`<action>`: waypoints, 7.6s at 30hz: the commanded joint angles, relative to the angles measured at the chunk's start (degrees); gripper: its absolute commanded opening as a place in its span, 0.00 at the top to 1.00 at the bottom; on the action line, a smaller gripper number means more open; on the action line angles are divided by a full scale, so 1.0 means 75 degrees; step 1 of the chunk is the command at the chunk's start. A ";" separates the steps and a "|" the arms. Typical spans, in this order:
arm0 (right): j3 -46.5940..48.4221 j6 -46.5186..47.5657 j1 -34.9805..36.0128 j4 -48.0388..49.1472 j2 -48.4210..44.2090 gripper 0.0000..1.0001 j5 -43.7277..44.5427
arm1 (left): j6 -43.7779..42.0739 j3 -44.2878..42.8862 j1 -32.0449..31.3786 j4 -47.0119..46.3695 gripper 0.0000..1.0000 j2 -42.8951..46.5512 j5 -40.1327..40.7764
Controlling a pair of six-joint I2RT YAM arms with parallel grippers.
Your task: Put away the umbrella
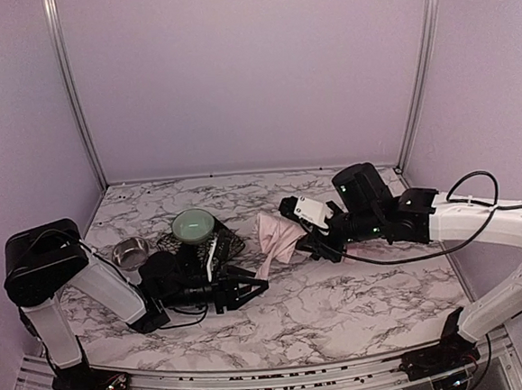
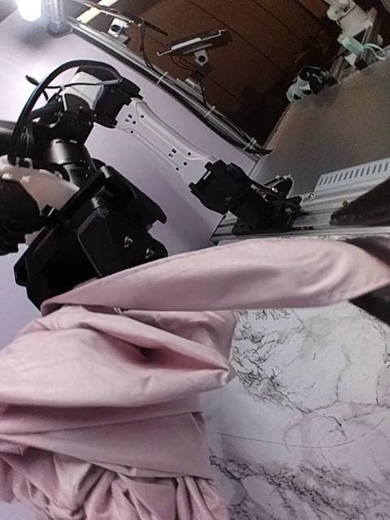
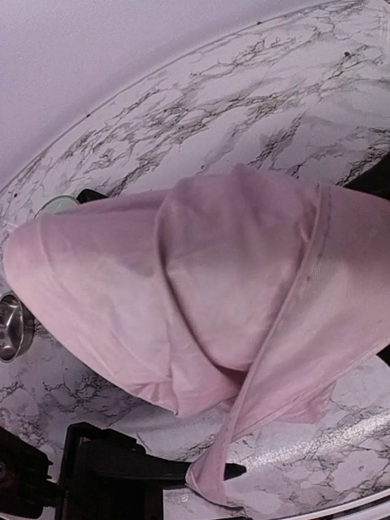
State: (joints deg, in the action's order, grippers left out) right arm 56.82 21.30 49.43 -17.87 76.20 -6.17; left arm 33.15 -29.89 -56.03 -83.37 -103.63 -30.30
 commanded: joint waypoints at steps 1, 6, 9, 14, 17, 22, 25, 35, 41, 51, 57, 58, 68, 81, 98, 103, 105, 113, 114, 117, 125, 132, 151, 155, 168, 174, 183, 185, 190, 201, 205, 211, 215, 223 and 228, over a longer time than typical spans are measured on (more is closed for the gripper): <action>0.0577 0.0266 0.0461 -0.0201 0.0001 1.00 0.1247 | -0.0703 0.0149 0.0047 0.0381 0.59 0.0066 0.1112; 0.0917 0.0240 0.0737 -0.0682 0.0299 1.00 0.1881 | -0.1822 0.0411 0.0035 0.1924 0.39 0.0677 0.2826; 0.1104 0.0175 0.0748 -0.0905 0.0427 1.00 0.2141 | -0.2493 0.0704 -0.0051 0.2230 0.35 0.1058 0.2751; 0.1247 0.0120 0.0769 -0.0972 0.0503 1.00 0.2104 | -0.3629 0.0553 -0.0576 0.3145 0.31 0.1442 0.2575; 0.1264 0.0122 0.0801 -0.0866 0.0381 1.00 0.1849 | -0.3626 0.0355 -0.0598 0.3128 0.29 0.1312 0.2741; 0.1171 0.0269 0.0848 -0.0630 0.0037 1.00 0.1117 | -0.3740 -0.0118 -0.0469 0.3102 0.28 0.0816 0.2771; 0.1019 0.0401 0.0858 -0.0432 -0.0219 1.00 0.0641 | -0.3908 -0.0346 -0.0441 0.3100 0.28 0.0676 0.2685; 0.0744 0.0636 0.0857 0.0050 -0.0688 1.00 -0.0111 | -0.4549 -0.0329 -0.0502 0.3090 0.66 0.1060 0.1387; 0.0701 0.0652 0.0863 -0.0008 -0.0755 1.00 -0.0017 | -0.4750 -0.0093 -0.0524 0.3061 0.42 0.1471 0.0866; 0.0718 0.0676 0.0856 -0.0034 -0.0785 1.00 -0.0006 | -0.4743 0.0207 -0.0504 0.3031 1.00 0.1893 0.1222; 0.0992 0.0438 0.0707 0.0028 -0.1147 1.00 -0.0453 | -0.4433 0.0181 -0.0468 0.3009 1.00 0.1375 0.1179; 0.1036 0.0346 0.0632 0.0134 -0.1258 1.00 -0.0592 | -0.4352 0.0142 -0.0472 0.2959 1.00 0.1232 0.0957; 0.1172 0.0216 -0.0055 0.0406 -0.2060 1.00 -0.3365 | -0.4464 0.0178 -0.0331 0.2540 1.00 0.0617 0.0755; 0.0837 0.2075 0.0989 -0.1072 -0.1954 1.00 -0.6333 | -0.5945 -0.0846 0.1095 0.2833 1.00 0.0141 0.0196; -0.2667 0.2746 0.3922 0.1921 0.1173 1.00 0.1109 | -0.8094 -0.1692 0.1213 0.4895 1.00 0.0896 0.0638; -0.2586 0.2713 0.4054 0.1937 0.2266 1.00 0.1385 | -0.8123 -0.1341 0.0994 0.4894 1.00 0.1302 0.0758; -0.2666 0.2562 0.4062 0.2029 0.2443 1.00 0.1456 | -0.8182 -0.1117 0.0777 0.4894 1.00 0.1785 0.0782; -0.3582 0.2979 0.4174 0.4156 0.2332 1.00 0.2869 | -0.8363 -0.0362 -0.0440 0.4988 1.00 0.2919 0.0588; -0.3783 0.3206 0.4341 0.4535 0.2392 1.00 0.3193 | -0.8383 -0.0336 -0.0654 0.4988 1.00 0.2911 0.0729; -0.3953 0.3798 0.4701 0.5250 0.2816 1.00 0.3876 | -0.8519 -0.0248 -0.1038 0.4988 1.00 0.2886 0.1152; -0.4591 0.5143 0.5073 0.8106 0.4224 1.00 0.5436 | -0.8760 0.0341 -0.1419 0.4999 1.00 0.3561 0.1953; -0.4521 0.6223 0.5191 0.9266 0.5107 1.00 0.5489 | -0.9243 0.0405 -0.1435 0.5001 1.00 0.3413 0.2635; -0.4172 0.4908 0.4472 0.7563 0.4316 1.00 0.4282 | -0.9439 -0.0177 -0.1818 0.5489 1.00 0.3328 0.0829; -0.3882 0.4102 0.4294 0.6469 0.3658 1.00 0.3234 | -0.9616 -0.0422 -0.1880 0.5854 1.00 0.2971 0.0710; -0.3408 0.2627 0.3760 0.5362 0.3087 1.00 0.2709 | -0.9286 -0.0040 -0.1881 0.5856 1.00 0.2643 0.1059; -0.3284 0.2581 0.3769 0.4938 0.2727 1.00 0.2218 | -0.8693 0.0186 -0.1602 0.5260 1.00 0.2389 0.1758; -0.2326 0.2334 0.3675 0.1566 0.2370 1.00 0.0123 | -0.7662 -0.0355 -0.0120 0.4403 1.00 0.0804 0.1813; -0.2175 0.2229 0.3675 0.1108 0.2618 1.00 0.0118 | -0.7826 -0.0661 -0.0037 0.4402 1.00 0.0312 0.1761; -0.1818 0.2037 0.3674 0.0472 0.2941 1.00 -0.0647 | -0.8111 -0.1362 0.0007 0.4402 1.00 -0.0648 0.2059; -0.1101 0.1708 0.3248 -0.0575 0.4010 1.00 -0.0961 | -0.8206 -0.1581 0.0040 0.4014 1.00 -0.1080 0.4353; -0.0978 0.1667 0.2949 -0.0717 0.4446 1.00 -0.0818 | -0.8245 -0.1581 0.0122 0.3962 0.74 -0.0892 0.5495; -0.0922 0.1578 0.2646 -0.0782 0.4517 1.00 -0.0807 | -0.8029 -0.1314 0.0450 0.3957 0.38 0.0466 0.5515; -0.0863 0.1540 0.2564 -0.0841 0.4563 1.00 -0.0854 | -0.7769 -0.0848 0.0453 0.3956 0.37 0.1653 0.3568; -0.0579 0.1241 0.2270 -0.1219 0.4742 1.00 -0.1014 | -0.7306 0.0770 0.0214 0.5016 0.64 0.5077 0.2653; -0.0350 0.1218 0.2152 -0.1325 0.4872 1.00 -0.1282 | -0.7819 0.2184 -0.1124 0.5967 0.63 0.6906 0.2813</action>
State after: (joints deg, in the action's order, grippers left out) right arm 57.93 32.32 66.39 -9.96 105.47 -16.91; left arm -23.66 -19.73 -57.93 -46.81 -57.58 -8.62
